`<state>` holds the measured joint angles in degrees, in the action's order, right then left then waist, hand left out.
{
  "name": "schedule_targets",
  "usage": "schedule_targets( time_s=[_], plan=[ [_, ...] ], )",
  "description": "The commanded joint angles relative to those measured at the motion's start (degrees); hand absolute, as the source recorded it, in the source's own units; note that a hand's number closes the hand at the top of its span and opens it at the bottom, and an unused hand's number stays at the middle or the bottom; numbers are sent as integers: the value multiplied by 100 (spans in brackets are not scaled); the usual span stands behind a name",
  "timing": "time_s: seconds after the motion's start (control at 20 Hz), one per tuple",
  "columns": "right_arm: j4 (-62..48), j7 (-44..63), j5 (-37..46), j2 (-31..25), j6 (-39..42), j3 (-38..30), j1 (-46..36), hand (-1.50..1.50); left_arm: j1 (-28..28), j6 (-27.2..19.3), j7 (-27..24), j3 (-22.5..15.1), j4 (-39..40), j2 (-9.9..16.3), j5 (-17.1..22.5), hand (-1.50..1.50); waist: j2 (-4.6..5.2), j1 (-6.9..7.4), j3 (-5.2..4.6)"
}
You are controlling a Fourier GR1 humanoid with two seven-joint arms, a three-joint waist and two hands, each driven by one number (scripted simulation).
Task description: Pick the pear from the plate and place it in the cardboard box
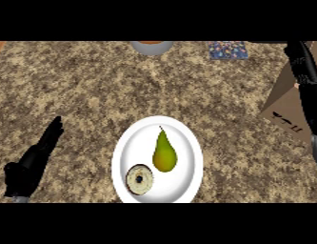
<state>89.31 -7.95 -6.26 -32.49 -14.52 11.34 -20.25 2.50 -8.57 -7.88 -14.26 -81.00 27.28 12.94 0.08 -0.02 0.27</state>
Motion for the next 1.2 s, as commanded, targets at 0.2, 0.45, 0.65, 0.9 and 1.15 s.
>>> schedule_targets(
  time_s=[0.2, 0.45, 0.65, 0.9, 1.15],
  plan=[
    [547, 1357, -1096, 348, 152, -519, -575, -150, -1130, 314, -145, 76, -592, 454, -497, 0, -32, -57, -31],
    [1014, 2239, -311, -60, 179, 30, 143, -150, -1483, 664, 149, 47, -677, 316, -449, 0, -24, -67, -29],
    [765, 1043, 434, -74, 656, 505, 453, -150, -1586, 812, 149, 167, -591, 311, -494, 0, -9, -18, -27],
    [484, 1225, 959, -354, 1250, 757, -445, -150, -1636, 628, 242, -30, -631, -52, -739, 0, 2, 50, -30],
    [1132, 2716, 1406, -634, 2038, 1617, -734, -150, -1502, 791, 101, 92, -580, 21, -661, 0, -28, 52, -43]
  ],
)
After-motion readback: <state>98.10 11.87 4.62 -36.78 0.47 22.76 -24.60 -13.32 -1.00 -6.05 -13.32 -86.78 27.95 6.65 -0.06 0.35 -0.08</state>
